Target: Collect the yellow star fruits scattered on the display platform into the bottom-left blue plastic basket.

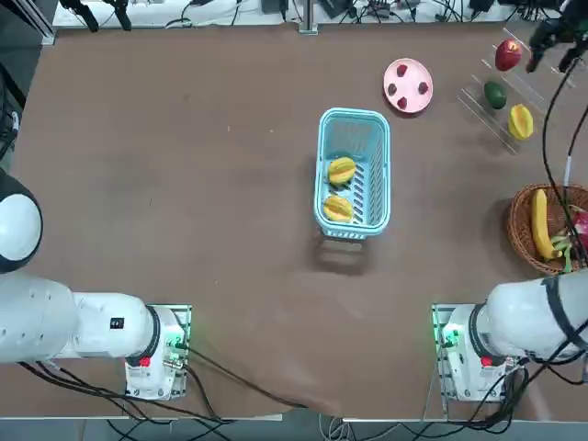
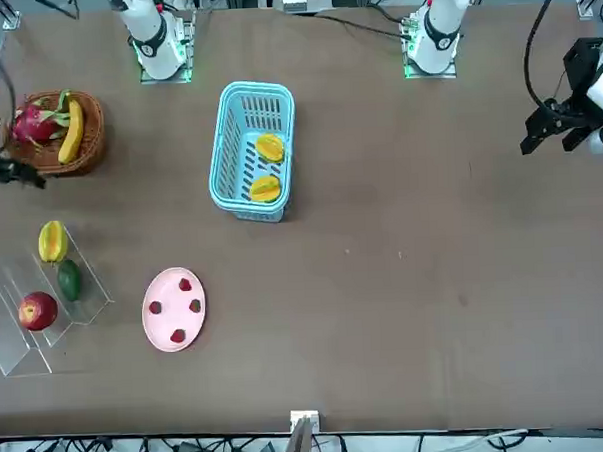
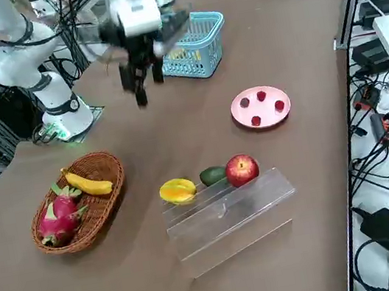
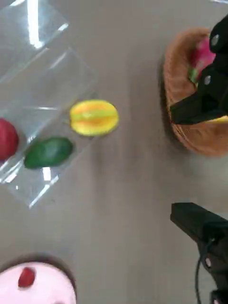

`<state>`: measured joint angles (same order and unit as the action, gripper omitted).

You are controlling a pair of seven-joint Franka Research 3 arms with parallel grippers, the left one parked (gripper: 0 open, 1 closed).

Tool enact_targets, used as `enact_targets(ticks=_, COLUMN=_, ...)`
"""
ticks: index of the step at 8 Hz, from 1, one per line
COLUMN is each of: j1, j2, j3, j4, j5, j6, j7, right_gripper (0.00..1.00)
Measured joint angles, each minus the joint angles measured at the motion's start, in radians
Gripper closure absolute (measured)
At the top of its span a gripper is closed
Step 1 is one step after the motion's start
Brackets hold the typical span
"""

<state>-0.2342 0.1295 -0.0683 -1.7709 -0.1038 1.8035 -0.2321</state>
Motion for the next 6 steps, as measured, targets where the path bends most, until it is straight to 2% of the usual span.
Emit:
enact_targets(ticks=3, j1=-0.145, j2=0.096, j3=0.002, j4=-0.091, j5=0.000, j6=0.249, j7=-0.210, right_gripper=0.00)
enact_targets(ticks=6, j1=-0.178, j2=0.136, j3=0.005, j4=-0.219, j5=0.000, j6=0.460, j7=-0.221, right_gripper=0.00)
